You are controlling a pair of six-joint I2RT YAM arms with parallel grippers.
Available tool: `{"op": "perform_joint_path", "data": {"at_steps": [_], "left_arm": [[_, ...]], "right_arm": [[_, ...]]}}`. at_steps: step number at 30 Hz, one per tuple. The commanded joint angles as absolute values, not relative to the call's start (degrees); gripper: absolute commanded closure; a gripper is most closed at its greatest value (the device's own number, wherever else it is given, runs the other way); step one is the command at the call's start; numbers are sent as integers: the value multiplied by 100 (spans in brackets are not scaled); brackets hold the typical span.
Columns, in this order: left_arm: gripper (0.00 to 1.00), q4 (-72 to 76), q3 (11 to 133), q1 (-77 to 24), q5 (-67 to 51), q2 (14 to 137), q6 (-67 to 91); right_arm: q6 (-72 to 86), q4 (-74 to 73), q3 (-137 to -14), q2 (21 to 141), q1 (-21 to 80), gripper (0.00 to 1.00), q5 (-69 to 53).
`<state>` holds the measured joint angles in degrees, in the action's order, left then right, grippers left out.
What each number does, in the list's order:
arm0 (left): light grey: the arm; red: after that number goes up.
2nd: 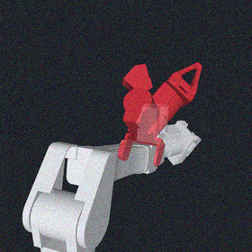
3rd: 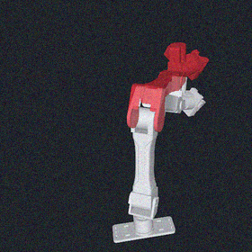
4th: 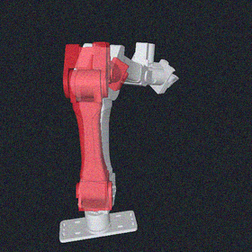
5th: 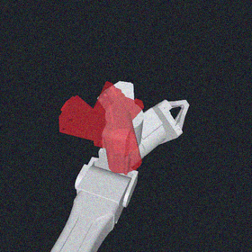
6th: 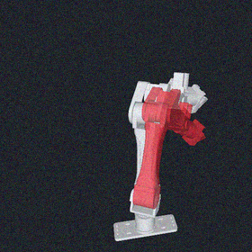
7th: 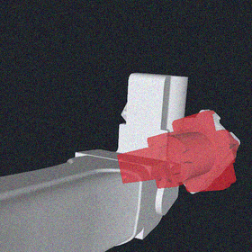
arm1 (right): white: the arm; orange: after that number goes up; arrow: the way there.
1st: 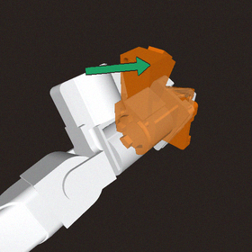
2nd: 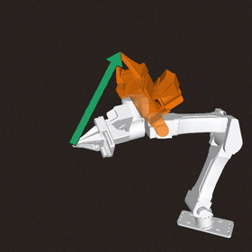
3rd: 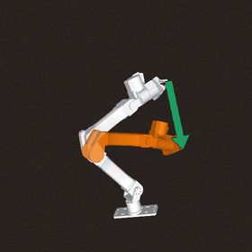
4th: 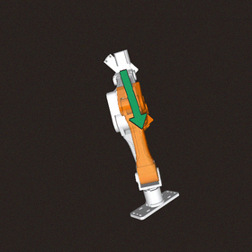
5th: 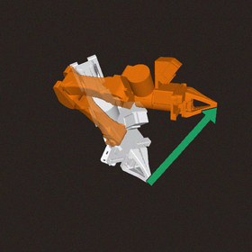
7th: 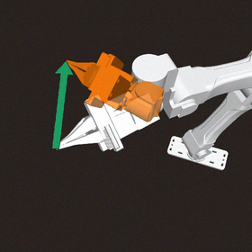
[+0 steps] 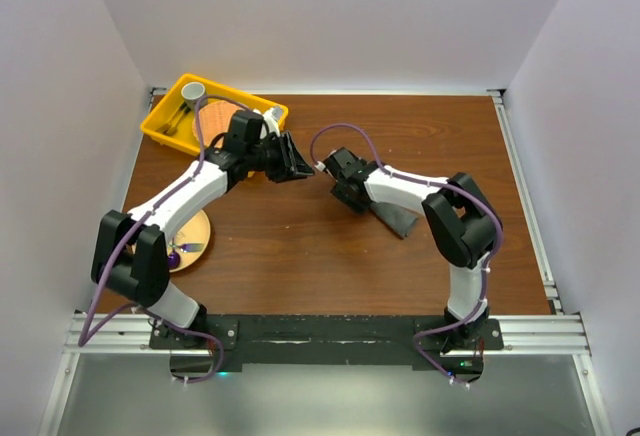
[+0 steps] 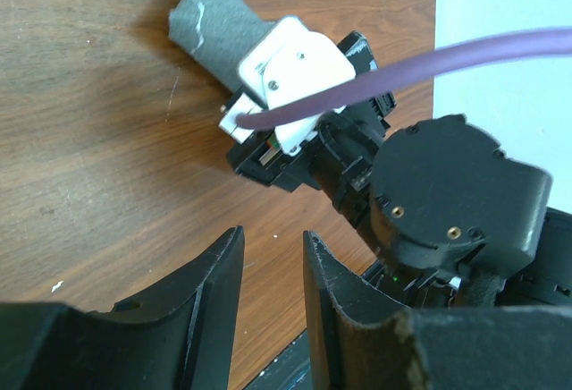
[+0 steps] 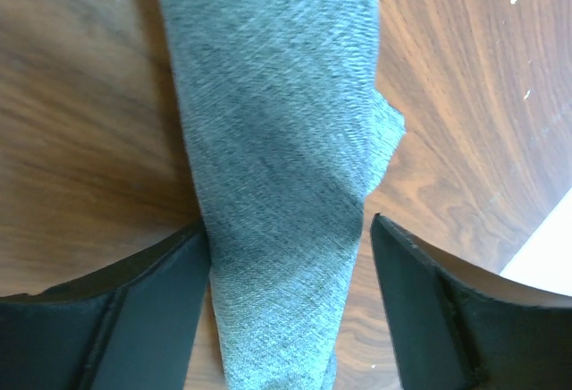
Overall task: Fold the napkin, place the utensils inside, and roll it up
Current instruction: Roll the napkin with the utensil
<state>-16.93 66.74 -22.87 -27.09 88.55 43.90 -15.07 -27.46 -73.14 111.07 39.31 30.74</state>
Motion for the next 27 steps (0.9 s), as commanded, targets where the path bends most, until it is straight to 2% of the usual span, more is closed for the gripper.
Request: {"op": "perform_joint_path", "data": {"at_steps": [1, 2, 4, 5, 9, 15, 21, 23, 27], "left_arm": [[63, -1450, 6899, -2241, -2848, 8938, 4386], [63, -1450, 6908, -2241, -2848, 8947, 4386], [63, -1450, 6943, -2241, -2856, 8982, 4386], [63, -1433, 6961, -2233, -2874, 9009, 4394], [63, -1415, 7057, -2215, -2935, 9114, 4412], [63, -1319, 7110, -2188, -3058, 9298, 4412], [63, -1231, 7110, -2171, -3103, 9378, 4465], [62, -1178, 7084, -2171, -3103, 9387, 4482], [62, -1002, 7031, -2171, -3304, 9667, 4605]], "right_arm": [[-1424, -2733, -7400, 11312, 3700, 32, 2752], [-1424, -2751, -7409, 11303, 3691, 37, 2586], [-1363, -2812, -7479, 11294, 3630, 41, 2287], [-1301, -2856, -7523, 11294, 3595, 48, 2129], [-941, -3189, -7812, 11347, 3314, 62, 822], [-116, -3646, -8208, 11496, 2787, 74, -929], [1069, -3403, -8096, 11522, 2461, 75, -3047], [1413, -2817, -7920, 11505, 2356, 75, -4002], [2336, -1856, -7366, 11636, 2058, 74, -4877]]}}
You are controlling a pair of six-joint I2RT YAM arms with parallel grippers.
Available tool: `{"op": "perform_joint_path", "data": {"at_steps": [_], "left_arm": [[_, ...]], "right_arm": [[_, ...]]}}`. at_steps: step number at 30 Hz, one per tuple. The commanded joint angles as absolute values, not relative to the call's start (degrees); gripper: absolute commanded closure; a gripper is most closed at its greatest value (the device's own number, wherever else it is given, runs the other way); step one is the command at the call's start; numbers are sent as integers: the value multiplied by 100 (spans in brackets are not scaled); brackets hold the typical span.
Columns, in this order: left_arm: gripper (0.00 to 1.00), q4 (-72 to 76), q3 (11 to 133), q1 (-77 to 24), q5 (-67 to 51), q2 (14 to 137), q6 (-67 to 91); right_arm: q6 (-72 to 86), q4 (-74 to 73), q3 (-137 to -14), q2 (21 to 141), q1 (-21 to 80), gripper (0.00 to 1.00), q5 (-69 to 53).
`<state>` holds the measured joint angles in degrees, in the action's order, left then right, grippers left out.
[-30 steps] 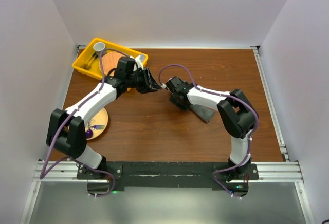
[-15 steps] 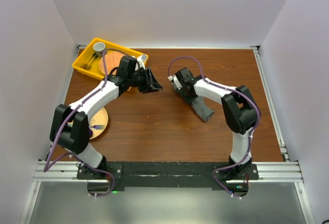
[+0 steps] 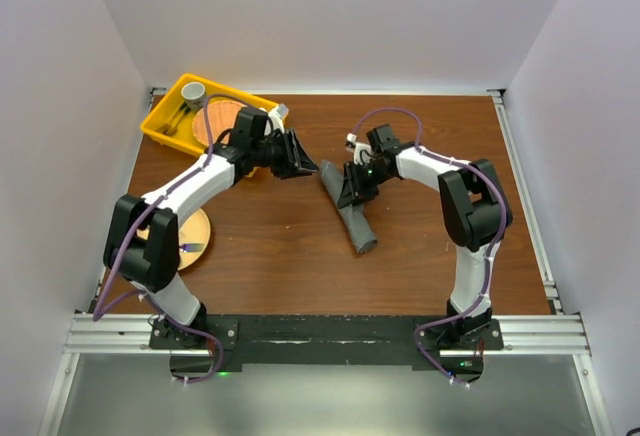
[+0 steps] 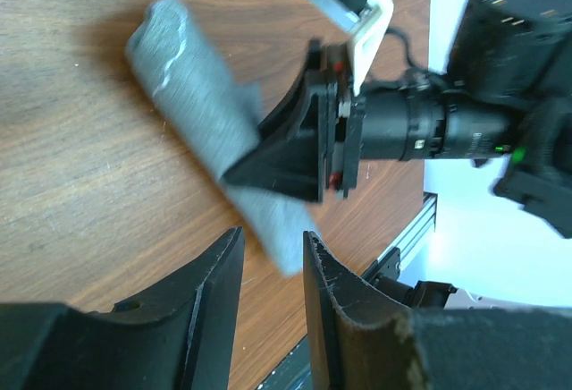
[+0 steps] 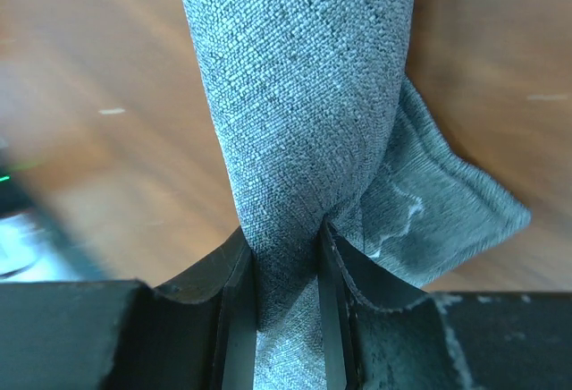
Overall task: Fold the napkin, place the utensils inside, and roll it up
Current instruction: Roll the napkin with the utensil
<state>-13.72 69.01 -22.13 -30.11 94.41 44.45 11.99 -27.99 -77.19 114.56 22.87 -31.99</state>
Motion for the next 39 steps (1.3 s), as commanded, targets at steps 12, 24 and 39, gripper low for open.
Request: {"op": "perform_joint_path", "data": {"at_steps": [12, 24, 39], "left_arm": [[64, 456, 7909, -2610, -3656, 11381, 5563], [65, 553, 8921, -2663, -3490, 12427, 5783], [66, 405, 9184, -2724, -3454, 12999, 5590]], "right_arm": [[1187, -2996, -7857, 12445, 1161, 68, -5563], [756, -3876, -8323, 12235, 1125, 44, -4747], [229, -5000, -8139, 10907, 1178, 26, -2673]]}}
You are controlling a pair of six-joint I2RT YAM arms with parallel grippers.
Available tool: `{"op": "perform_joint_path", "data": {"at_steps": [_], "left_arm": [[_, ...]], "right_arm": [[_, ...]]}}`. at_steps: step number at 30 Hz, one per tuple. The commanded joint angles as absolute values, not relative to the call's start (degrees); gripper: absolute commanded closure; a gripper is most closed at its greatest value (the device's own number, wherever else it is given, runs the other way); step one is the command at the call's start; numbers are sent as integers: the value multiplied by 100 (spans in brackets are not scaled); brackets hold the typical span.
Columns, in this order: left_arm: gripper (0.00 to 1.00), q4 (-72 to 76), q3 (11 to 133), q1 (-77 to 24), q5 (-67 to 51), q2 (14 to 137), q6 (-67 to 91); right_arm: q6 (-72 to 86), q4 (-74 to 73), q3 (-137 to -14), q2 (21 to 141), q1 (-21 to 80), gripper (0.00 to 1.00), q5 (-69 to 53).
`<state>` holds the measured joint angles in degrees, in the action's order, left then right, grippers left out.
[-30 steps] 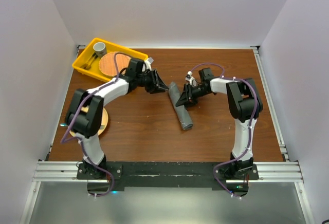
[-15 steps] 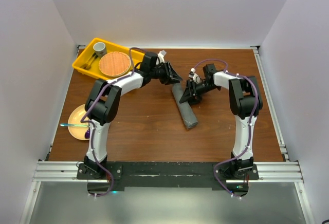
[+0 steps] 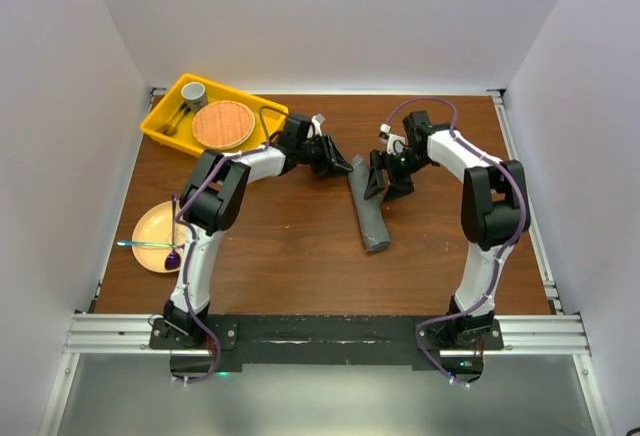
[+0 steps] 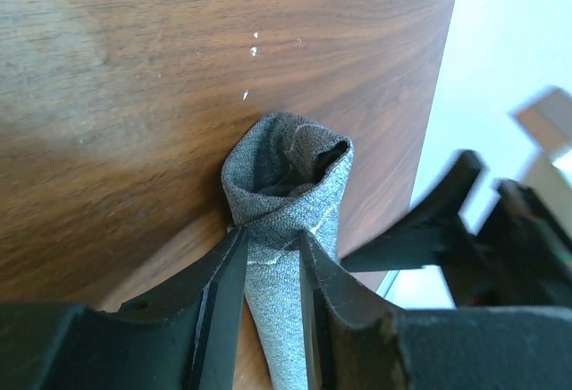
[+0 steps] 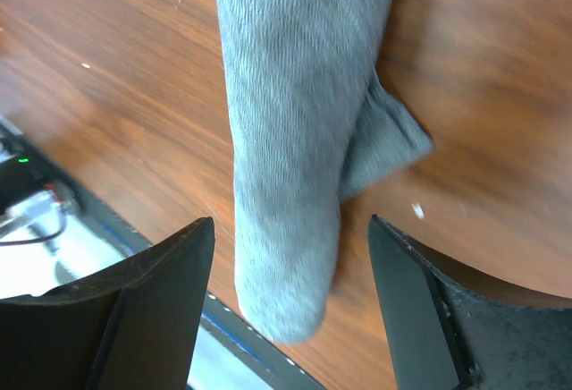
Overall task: Fold the napkin, place the utensils inside, and roll it up
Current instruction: Roll the napkin with the utensil
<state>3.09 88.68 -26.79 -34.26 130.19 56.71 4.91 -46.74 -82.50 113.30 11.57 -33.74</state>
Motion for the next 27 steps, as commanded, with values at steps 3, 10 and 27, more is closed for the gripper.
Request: {"op": "perform_joint_path", "data": {"at_steps": [3, 10, 27], "left_arm": [[66, 204, 9272, -2751, -3332, 12859, 5494], [66, -97, 9387, -2830, -3181, 12428, 5466], [65, -912, 10520, -3032, -2998, 12931, 4994]], "right_arm": [[290, -5019, -7972, 10627, 1186, 26, -2549], [1149, -4422, -6795, 9836, 1643, 36, -2006], [1389, -4490, -6590, 9308, 1889, 36, -213]]}}
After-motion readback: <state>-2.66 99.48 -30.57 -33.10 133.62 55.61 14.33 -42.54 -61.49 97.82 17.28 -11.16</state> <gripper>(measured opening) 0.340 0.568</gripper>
